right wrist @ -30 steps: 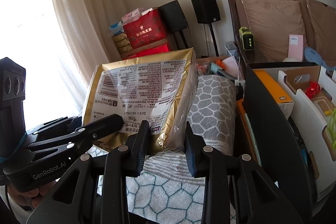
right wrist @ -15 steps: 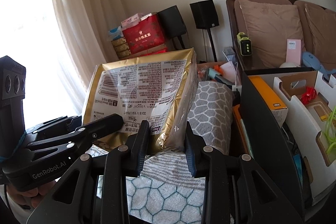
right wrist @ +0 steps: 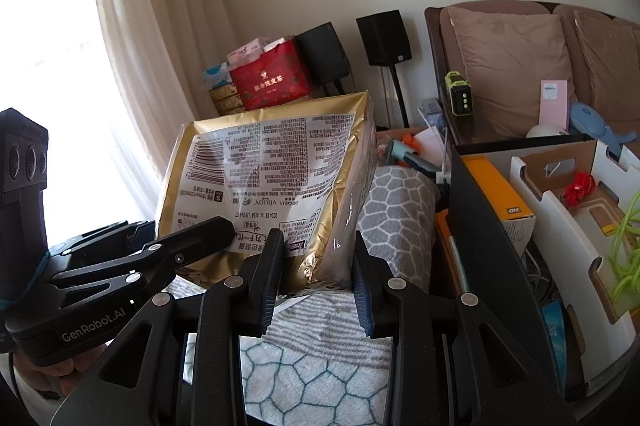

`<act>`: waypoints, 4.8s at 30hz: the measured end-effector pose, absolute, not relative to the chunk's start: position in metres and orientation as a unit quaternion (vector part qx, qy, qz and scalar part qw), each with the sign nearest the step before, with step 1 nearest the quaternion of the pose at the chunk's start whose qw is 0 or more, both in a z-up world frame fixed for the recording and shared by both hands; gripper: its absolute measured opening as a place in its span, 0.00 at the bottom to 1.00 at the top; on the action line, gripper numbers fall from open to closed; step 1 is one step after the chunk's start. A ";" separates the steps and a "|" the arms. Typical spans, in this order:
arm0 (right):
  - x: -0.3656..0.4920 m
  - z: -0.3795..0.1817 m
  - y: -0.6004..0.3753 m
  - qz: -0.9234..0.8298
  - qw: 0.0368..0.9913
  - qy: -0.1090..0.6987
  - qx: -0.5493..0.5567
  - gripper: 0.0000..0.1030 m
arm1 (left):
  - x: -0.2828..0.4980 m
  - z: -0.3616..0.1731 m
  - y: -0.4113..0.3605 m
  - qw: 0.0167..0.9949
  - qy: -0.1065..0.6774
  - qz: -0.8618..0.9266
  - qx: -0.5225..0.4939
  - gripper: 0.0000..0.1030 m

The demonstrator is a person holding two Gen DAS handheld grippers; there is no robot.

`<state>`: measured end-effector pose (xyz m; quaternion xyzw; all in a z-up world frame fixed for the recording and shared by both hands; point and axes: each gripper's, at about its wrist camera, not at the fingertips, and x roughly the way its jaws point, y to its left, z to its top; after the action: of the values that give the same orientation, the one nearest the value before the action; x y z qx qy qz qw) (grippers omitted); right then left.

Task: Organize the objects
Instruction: 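Hold the gold package upright with both tools beside the box, then carry the gold package with both tools over the cardboard box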

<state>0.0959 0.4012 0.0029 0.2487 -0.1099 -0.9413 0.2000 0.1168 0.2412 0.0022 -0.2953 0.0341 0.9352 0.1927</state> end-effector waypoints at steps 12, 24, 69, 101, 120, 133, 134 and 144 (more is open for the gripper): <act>0.096 0.007 0.406 -0.945 0.192 -0.112 0.241 0.31 | 0.116 0.006 0.247 0.195 0.040 0.936 -0.289 0.30; 0.095 0.009 0.412 -0.947 0.187 -0.114 0.236 0.31 | 0.114 0.008 0.252 0.200 0.045 0.937 -0.284 0.30; 0.097 0.021 0.449 -0.956 0.149 -0.131 0.215 0.32 | 0.106 0.020 0.293 0.235 0.063 0.934 -0.260 0.30; 0.100 0.026 0.465 -0.960 0.127 -0.141 0.205 0.32 | 0.101 0.022 0.315 0.253 0.073 0.932 -0.251 0.30; 0.101 0.029 0.475 -0.961 0.117 -0.149 0.201 0.32 | 0.099 0.024 0.327 0.259 0.075 0.930 -0.248 0.30; 0.102 0.029 0.482 -0.961 0.111 -0.156 0.198 0.32 | 0.095 0.025 0.335 0.266 0.081 0.929 -0.245 0.30; 0.102 0.029 0.483 -0.961 0.110 -0.157 0.199 0.32 | 0.097 0.025 0.336 0.266 0.082 0.929 -0.245 0.30; 0.104 0.032 0.487 -0.961 0.106 -0.162 0.197 0.32 | 0.093 0.026 0.342 0.272 0.086 0.927 -0.243 0.30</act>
<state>0.1043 0.4867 0.0315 0.1971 -0.1617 -0.9611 0.1060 0.0934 0.3417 0.0256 -0.2430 0.0861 0.9271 0.2719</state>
